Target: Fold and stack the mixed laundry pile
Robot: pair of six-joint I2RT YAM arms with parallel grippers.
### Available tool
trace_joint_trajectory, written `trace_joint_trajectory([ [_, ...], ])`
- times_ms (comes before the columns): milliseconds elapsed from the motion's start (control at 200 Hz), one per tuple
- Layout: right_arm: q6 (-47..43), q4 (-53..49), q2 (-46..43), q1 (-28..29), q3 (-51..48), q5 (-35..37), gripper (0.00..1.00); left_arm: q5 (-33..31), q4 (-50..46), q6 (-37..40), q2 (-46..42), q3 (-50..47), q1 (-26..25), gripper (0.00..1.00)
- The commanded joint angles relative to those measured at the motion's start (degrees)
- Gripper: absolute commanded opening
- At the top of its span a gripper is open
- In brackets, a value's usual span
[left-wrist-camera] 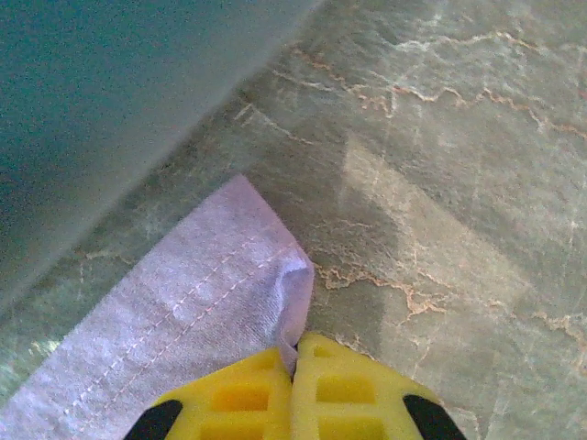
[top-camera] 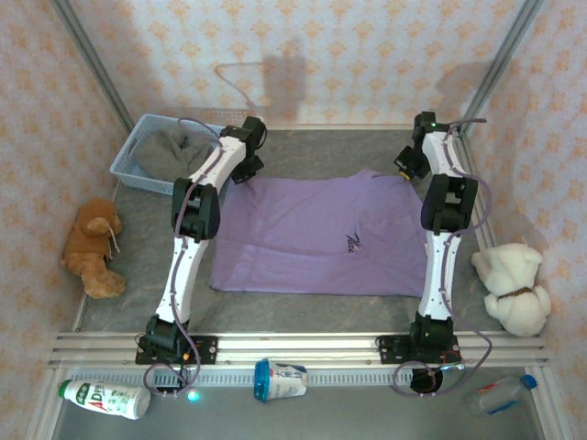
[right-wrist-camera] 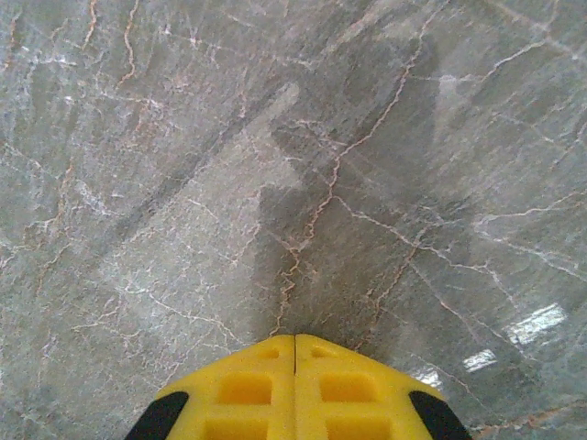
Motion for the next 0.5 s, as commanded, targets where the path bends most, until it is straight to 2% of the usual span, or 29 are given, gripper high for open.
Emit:
trace_joint_trajectory([
  [0, -0.5, -0.2, -3.6, -0.4, 0.5, 0.0, 0.0, 0.3, -2.4, 0.8, -2.5, -0.1, 0.0, 0.0],
  [240, -0.1, -0.5, -9.4, -0.5, -1.9, -0.1, 0.0, -3.8, -5.0, 8.0, -9.9, -4.7, -0.2, 0.0],
  [495, -0.9, -0.8, -18.4, -0.5, -10.5, -0.2, 0.0, -3.7, -5.1, 12.5, -17.4, -12.3, -1.4, 0.0],
])
